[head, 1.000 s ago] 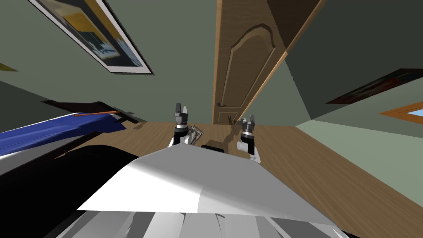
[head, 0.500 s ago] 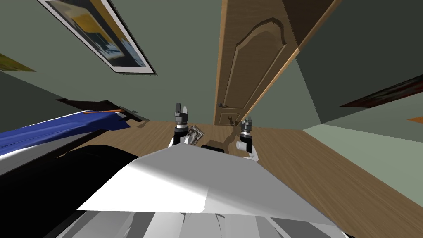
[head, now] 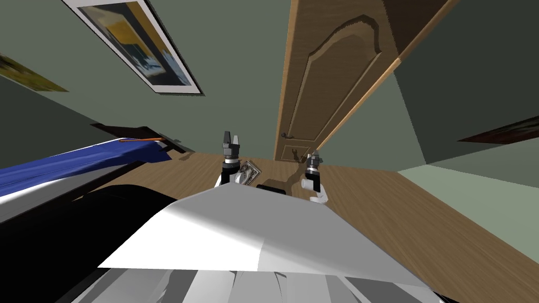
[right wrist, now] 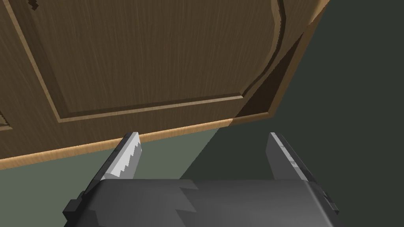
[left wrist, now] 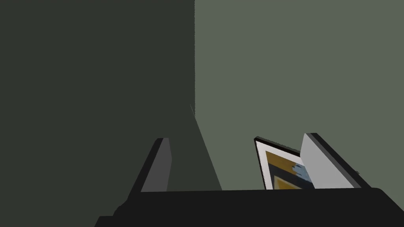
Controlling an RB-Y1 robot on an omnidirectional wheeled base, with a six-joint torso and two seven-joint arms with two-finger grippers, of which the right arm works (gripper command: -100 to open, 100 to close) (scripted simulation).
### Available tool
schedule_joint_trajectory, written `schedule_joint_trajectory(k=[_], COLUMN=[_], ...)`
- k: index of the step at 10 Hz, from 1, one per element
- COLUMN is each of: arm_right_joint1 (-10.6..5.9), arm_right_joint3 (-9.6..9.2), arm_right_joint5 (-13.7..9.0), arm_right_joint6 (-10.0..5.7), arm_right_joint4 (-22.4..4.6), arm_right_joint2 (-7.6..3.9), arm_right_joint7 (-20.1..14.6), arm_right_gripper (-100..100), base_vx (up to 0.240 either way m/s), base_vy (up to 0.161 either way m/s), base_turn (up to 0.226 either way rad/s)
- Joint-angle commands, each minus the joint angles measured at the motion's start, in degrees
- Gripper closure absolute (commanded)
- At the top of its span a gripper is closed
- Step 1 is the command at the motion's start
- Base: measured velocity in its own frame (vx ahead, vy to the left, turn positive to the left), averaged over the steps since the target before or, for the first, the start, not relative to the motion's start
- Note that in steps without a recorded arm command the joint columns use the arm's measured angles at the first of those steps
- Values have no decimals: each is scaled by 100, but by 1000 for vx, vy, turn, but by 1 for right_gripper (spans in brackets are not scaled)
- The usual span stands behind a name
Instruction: Pull the door open
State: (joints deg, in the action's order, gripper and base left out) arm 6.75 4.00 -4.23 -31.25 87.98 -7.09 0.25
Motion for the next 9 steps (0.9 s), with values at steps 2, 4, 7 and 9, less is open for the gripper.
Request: schedule_joint_trajectory(k=[2,4,7,9], arm_right_joint1=[-124,-323,-522,-717], arm_right_joint3=[30,91,151,210], arm_right_joint5=[-1,-16,-30,-44], arm_right_joint6=[-77,-144,-211,-276], arm_right_joint4=[-368,-816,-1291,-1673], arm_right_joint2=[-12,-59,-105,-148], arm_right_joint7=[20,28,37,45], arm_right_gripper=[-100,-100,-100,-100], base_vx=[81,79,81,88], base_vy=[24,18,21,28], base_turn=[88,105,76,156])
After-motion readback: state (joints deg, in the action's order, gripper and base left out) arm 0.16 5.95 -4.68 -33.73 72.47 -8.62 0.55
